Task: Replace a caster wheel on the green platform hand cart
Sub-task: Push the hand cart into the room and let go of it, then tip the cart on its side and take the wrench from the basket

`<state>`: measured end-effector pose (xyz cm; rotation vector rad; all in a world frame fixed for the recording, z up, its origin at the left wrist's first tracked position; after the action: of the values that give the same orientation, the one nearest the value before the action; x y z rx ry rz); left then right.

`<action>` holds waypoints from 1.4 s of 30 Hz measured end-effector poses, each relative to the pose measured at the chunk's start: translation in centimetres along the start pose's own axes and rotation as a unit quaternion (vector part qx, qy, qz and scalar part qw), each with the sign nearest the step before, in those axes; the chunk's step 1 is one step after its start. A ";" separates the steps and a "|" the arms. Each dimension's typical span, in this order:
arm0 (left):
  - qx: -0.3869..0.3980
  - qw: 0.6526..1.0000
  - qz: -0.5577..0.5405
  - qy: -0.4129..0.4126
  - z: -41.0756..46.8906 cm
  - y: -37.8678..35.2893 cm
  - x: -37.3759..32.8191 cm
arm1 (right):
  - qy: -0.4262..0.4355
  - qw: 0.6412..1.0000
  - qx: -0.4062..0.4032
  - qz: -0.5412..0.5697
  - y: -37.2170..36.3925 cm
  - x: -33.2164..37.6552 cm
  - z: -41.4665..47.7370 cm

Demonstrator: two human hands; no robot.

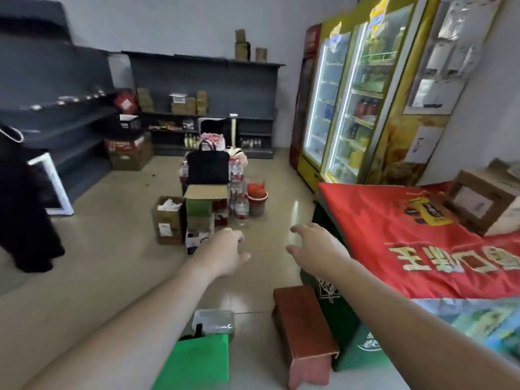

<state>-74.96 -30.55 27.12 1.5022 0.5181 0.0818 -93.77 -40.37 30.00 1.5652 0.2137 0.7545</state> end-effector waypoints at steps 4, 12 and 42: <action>-0.022 0.999 0.001 0.049 6.5 0.3 5.7 | 0.072 0.997 0.017 -0.014 -2.6 3.1 9.5; -0.030 0.996 -0.020 0.076 21.2 2.0 12.7 | 0.104 0.994 0.039 -0.011 -5.9 7.2 27.4; -0.027 0.728 -0.260 0.634 11.1 -20.7 33.6 | 0.557 0.697 0.423 -0.157 -41.3 27.4 39.0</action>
<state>-46.36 -30.42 -2.19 0.9876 2.0018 0.7090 -38.20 -50.48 1.80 1.5772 1.9176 1.3547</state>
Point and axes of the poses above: each hand's wrist, its own z-axis towards the middle knuckle, its own y-axis out of the back of the hand, x = y × z, the point moved 3 cm from there along z, towards the middle knuckle, and after that the axes turned 6 degrees about z, right-handed, at the moved point
